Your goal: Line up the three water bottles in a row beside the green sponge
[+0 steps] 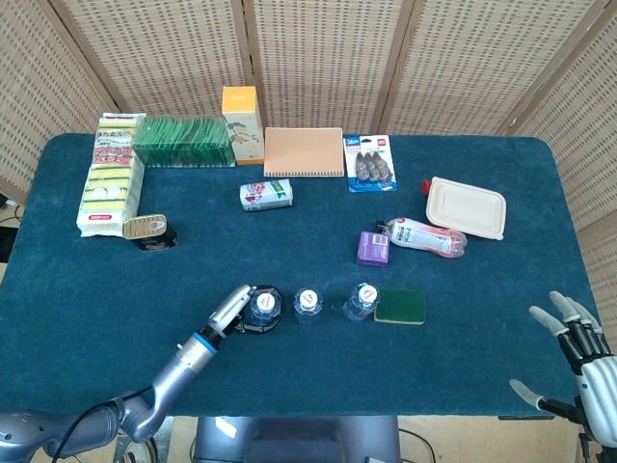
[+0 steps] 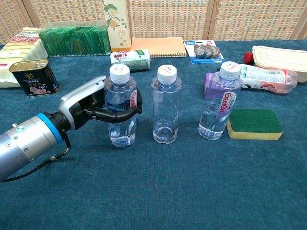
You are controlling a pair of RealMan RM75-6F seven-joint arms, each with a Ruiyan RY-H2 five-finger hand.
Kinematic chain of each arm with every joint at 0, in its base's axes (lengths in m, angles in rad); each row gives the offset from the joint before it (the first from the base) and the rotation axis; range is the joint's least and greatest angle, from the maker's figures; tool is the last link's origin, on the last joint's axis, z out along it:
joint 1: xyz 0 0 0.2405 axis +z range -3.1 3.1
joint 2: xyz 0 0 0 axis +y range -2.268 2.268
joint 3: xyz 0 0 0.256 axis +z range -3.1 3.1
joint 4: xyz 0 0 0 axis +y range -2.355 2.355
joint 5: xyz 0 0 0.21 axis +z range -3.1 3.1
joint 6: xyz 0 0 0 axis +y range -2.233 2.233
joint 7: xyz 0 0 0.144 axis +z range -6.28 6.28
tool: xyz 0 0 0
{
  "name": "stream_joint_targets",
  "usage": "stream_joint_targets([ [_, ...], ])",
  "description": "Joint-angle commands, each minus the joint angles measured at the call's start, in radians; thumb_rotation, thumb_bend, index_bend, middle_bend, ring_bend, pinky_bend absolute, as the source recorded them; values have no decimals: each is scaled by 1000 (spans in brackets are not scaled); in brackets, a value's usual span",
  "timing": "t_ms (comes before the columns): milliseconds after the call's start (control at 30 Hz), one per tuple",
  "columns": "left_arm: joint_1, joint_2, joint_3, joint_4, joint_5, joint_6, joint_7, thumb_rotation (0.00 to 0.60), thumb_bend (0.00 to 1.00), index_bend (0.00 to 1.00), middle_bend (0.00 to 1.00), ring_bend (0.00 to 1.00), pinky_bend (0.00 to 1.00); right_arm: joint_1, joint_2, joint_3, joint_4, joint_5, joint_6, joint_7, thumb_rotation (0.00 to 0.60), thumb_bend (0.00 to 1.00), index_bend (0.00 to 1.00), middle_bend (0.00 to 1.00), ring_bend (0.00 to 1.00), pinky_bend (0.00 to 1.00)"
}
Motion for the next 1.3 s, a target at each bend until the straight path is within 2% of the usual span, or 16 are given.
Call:
stream_joint_targets([
  [33,-1,-16,0,13,-8,-5,20,600,451,622,526,418,515,0,1,0,1,1,0,3,600,0,153,31,0,0],
  [433,0,-48,-4,55,-17,1,68,600,450,622,526,417,501,-3,4,0,3,-2,10,11,600,0,154,31,0,0],
  [567,-1,-49,7,64,-13,-6,78,600,457,612,506,350,461,-4,5,0,3,-2,12,13,600,0,153,31,0,0],
  [800,-1,-49,19,87,0,1,101,600,474,394,303,149,335,-5,6,0,3,-3,14,14,600,0,154,31,0,0],
  [1067,4,-51,22,106,3,15,102,600,465,198,163,78,300,-6,7,-2,3,-7,16,12,600,0,154,31,0,0],
  [1200,2,-39,33,100,12,12,96,600,405,36,102,41,282,-6,5,-2,3,-10,16,11,600,0,153,31,0,0],
  [1300,6,-31,41,96,20,21,100,600,343,0,50,16,269,-6,5,-2,2,-10,16,9,600,0,154,32,0,0],
])
